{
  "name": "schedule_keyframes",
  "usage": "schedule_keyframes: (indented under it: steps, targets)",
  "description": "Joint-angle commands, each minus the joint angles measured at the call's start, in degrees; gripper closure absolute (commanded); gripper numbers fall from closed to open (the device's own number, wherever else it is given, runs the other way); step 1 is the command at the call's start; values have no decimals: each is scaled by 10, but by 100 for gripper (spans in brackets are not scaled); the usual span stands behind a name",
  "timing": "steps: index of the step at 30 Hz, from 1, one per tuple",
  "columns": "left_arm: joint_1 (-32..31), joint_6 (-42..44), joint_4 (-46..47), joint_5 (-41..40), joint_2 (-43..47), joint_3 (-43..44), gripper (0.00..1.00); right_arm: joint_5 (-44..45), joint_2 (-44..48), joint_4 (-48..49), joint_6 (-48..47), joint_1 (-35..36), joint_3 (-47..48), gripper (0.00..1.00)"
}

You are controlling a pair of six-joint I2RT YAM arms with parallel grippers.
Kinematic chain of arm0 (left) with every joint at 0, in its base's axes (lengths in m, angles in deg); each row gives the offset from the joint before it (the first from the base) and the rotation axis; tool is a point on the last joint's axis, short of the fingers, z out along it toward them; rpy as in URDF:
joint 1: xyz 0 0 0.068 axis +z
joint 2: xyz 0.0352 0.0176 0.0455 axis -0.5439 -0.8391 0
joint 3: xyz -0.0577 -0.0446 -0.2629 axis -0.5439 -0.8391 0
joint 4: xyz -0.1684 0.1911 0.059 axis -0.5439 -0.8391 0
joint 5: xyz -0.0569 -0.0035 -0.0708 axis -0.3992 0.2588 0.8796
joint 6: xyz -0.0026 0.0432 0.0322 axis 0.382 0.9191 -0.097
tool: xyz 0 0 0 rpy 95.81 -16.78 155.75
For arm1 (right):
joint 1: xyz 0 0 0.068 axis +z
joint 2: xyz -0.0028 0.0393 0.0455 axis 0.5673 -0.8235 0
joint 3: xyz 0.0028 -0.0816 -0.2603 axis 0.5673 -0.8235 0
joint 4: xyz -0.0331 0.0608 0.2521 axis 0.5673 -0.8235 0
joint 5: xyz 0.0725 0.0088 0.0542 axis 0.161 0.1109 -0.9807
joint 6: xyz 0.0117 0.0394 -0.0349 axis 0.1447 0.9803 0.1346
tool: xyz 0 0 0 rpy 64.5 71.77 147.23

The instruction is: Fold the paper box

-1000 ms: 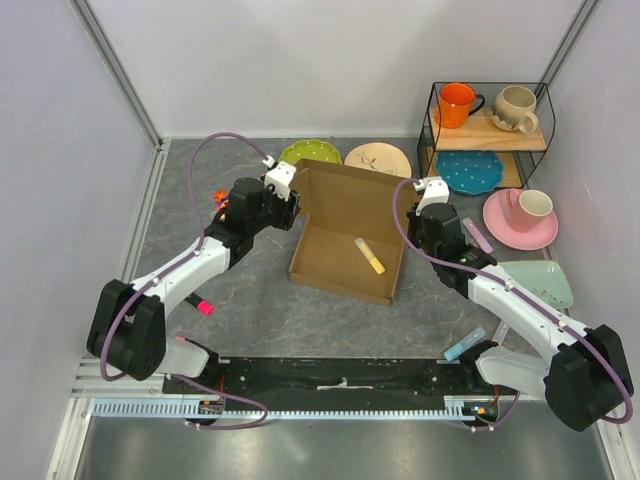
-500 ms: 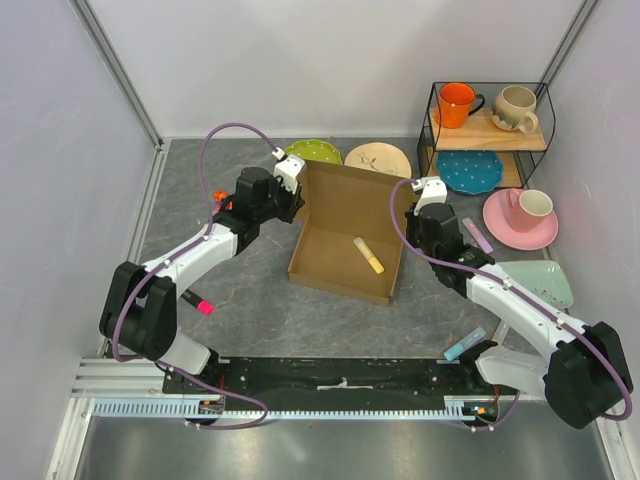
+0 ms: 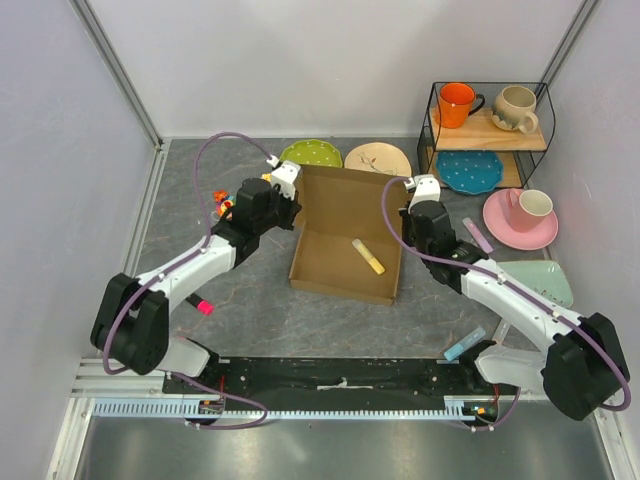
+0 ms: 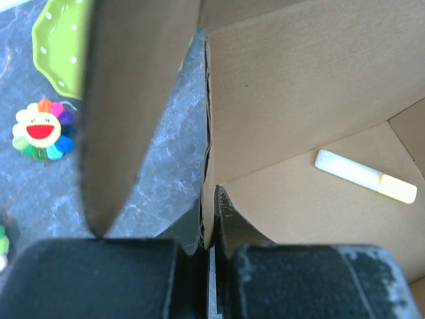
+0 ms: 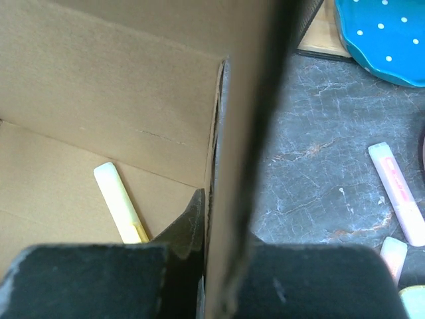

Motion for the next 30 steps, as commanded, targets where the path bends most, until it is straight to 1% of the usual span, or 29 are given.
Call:
schedule_keyframes:
  steps: [1,2,6,8,9,15,16,23,30]
  targets:
    - [-40,-82,60,-100,53,-53,98,11,-18,-29,-4,21,27,100]
    - [-48,-103,64,-119,55,-62,98,22,-19,-31,-1,25,29,100]
    - [-72,-130,74,-196,66,-86,98,52,-22,-35,16,42,36,100]
    - [-87,-145,75,-217,66,-90,98,59,-22,-35,29,46,35,100]
    - [-93,-148,75,-244,65,-90,98,64,-23,-34,35,48,34,100]
    - [-131,-206,36,-324,59,-60,98,66,-19,-38,56,61,31,100]
    - [-138,-225,24,-329,58,-56,98,65,-19,-40,59,61,32,100]
    - [-178,-265,-10,-358,45,-31,98,48,-26,-51,102,62,45,100]
    - [-201,-314,-9,-387,42,-64,98,47,-25,-62,169,74,42,99]
